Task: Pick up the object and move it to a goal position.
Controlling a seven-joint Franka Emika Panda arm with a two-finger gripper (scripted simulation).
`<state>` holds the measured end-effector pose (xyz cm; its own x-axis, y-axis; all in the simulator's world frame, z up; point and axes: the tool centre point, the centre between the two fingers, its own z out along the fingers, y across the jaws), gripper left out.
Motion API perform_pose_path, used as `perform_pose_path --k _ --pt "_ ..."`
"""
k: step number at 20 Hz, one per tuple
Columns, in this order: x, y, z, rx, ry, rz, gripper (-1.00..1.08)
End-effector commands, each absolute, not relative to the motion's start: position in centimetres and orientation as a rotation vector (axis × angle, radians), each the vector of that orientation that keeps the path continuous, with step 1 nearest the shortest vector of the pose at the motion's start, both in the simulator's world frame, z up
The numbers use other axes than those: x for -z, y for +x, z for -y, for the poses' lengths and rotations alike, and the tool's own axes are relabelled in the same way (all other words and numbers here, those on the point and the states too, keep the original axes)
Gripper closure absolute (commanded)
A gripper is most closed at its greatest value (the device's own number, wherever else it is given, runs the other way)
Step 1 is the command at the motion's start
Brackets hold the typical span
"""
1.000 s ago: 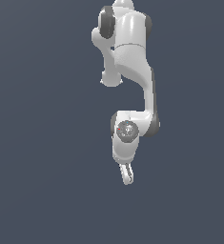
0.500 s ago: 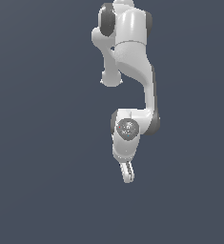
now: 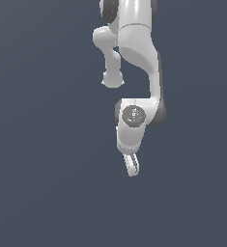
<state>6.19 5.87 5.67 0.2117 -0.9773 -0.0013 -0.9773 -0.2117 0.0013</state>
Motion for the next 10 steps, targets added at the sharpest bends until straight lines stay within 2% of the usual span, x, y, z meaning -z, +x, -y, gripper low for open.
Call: perform_pose_path --k 1,10 --pt "-7.2 5.2 -6.3 0.002 2.446 1.973 1.08" --pt "-14.1 0.9 -7.9 0.005 2.447 1.973 1.08"
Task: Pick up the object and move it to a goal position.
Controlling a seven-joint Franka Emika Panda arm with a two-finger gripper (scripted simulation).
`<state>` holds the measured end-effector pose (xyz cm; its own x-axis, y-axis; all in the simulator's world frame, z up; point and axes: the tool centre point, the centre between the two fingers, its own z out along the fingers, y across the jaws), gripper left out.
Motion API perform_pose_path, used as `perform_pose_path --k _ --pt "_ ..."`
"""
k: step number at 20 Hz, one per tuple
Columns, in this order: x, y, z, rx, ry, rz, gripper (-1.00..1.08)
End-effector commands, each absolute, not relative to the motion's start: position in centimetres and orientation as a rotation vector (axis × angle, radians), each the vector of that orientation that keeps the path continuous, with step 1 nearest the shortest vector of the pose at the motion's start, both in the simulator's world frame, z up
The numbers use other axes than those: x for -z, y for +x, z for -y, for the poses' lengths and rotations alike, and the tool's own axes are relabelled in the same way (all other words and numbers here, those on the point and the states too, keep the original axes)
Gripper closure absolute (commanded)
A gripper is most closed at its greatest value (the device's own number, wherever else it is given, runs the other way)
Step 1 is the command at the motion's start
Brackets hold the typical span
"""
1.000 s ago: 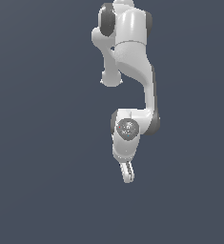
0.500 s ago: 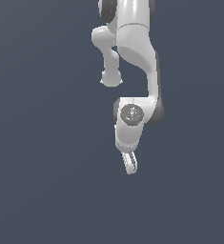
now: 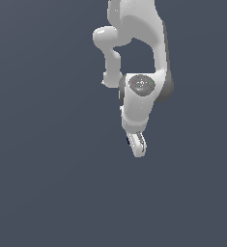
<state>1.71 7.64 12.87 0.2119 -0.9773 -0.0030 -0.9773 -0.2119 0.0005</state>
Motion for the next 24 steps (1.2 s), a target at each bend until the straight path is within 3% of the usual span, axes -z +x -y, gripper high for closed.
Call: perform_pose_path --k 1,14,24 --pt "-14.8 0.4 -8.1 -0.005 -2.444 -1.971 1.08" --pt "-24.5 -5.2 -10.4 -0.001 -2.445 -1.972 1.08" --pt "-28.0 -7.0 -11.3 0.001 -2.446 -1.973 1.08"
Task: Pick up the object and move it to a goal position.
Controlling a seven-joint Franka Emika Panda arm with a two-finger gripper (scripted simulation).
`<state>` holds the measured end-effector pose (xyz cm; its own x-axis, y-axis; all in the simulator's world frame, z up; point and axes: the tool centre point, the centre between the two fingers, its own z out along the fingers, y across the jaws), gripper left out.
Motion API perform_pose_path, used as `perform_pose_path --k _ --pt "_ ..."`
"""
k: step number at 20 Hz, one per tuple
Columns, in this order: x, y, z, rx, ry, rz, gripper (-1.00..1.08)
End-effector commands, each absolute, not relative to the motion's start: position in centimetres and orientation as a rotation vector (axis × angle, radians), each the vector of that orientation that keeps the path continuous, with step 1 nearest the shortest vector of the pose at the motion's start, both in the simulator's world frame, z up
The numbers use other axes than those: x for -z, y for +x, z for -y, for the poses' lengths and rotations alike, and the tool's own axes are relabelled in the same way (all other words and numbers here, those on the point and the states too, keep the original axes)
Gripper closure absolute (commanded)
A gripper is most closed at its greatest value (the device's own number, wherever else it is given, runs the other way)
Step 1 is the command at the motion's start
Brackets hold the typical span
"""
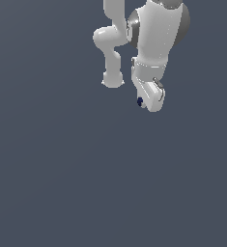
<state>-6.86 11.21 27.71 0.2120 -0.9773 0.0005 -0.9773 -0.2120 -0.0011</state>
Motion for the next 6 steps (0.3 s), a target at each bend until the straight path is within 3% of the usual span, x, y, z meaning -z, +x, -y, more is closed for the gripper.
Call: perform_pose_path --k 1,6 --pt "-28.11 -7.08 -11.31 0.001 -2.446 -1.973 1.08" --pt "-28.06 -6.99 -11.37 0.000 -2.446 -1.972 1.08"
